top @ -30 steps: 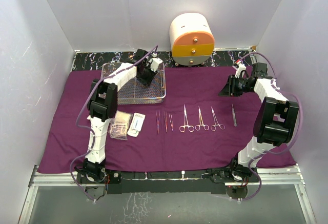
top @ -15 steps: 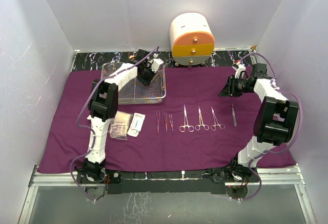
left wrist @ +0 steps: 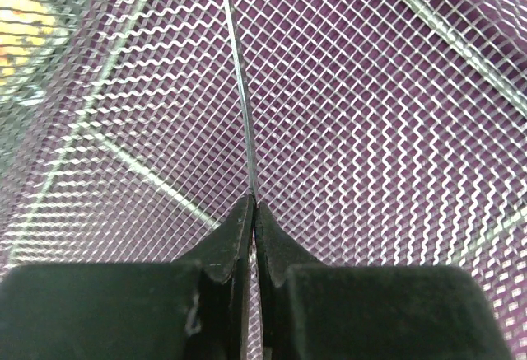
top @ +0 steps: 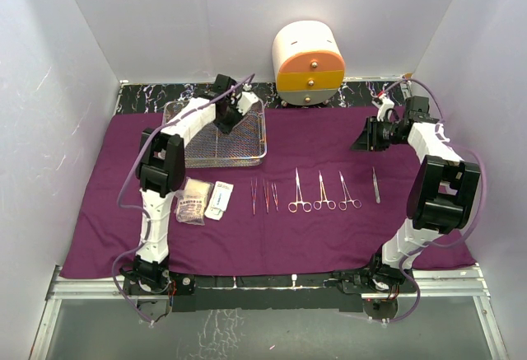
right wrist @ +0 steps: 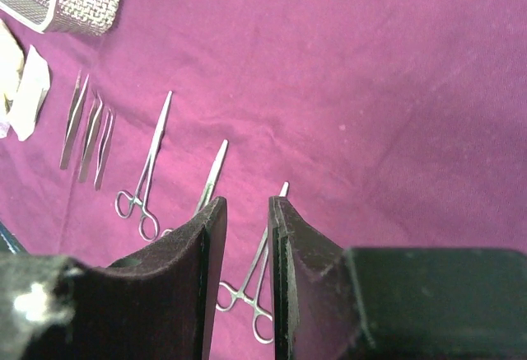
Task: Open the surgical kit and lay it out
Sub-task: Pick up the medical item from the container.
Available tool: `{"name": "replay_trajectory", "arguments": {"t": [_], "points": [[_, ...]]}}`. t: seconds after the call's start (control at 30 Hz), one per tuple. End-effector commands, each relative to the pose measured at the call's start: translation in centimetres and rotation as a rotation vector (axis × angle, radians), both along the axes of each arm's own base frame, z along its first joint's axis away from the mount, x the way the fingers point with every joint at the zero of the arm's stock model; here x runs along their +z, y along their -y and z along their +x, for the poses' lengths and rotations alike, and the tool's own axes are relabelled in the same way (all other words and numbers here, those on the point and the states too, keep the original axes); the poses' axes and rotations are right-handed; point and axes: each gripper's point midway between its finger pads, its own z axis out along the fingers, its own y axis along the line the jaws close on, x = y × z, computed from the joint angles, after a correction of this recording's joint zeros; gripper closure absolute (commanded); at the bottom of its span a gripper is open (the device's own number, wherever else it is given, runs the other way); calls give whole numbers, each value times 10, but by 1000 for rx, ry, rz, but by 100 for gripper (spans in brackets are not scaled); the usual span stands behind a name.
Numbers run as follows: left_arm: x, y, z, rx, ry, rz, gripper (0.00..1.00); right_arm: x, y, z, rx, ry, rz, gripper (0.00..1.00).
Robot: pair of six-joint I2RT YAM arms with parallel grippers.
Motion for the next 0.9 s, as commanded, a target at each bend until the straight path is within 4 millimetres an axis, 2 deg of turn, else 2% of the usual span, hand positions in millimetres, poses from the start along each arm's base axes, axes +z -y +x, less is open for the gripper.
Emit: {"name": "replay_trajectory", "arguments": {"t": [0.0,0.27,0.47,0.57,0.63,0.67,0.87], "points": [[94,-5,-5,-88,156,-26,100,39,-13,17,75,139,-3,75],[144,12,-42,-277,177,-133,100,80,-55,25,197,255,19,72],[180,34,-77,-459,242,-241,100,115,-96,22,307,344,56,63],[189,44,-95,-584,271,-252,100,129,-112,19,340,371,87,58],[193,47,-104,-667,314,-229,100,138,-116,19,342,379,118,56],[195,49,-108,-708,335,-206,100,142,-126,16,360,379,137,54],[199,53,-115,-870,387,-17,100,160,-150,6,408,350,232,49]]}}
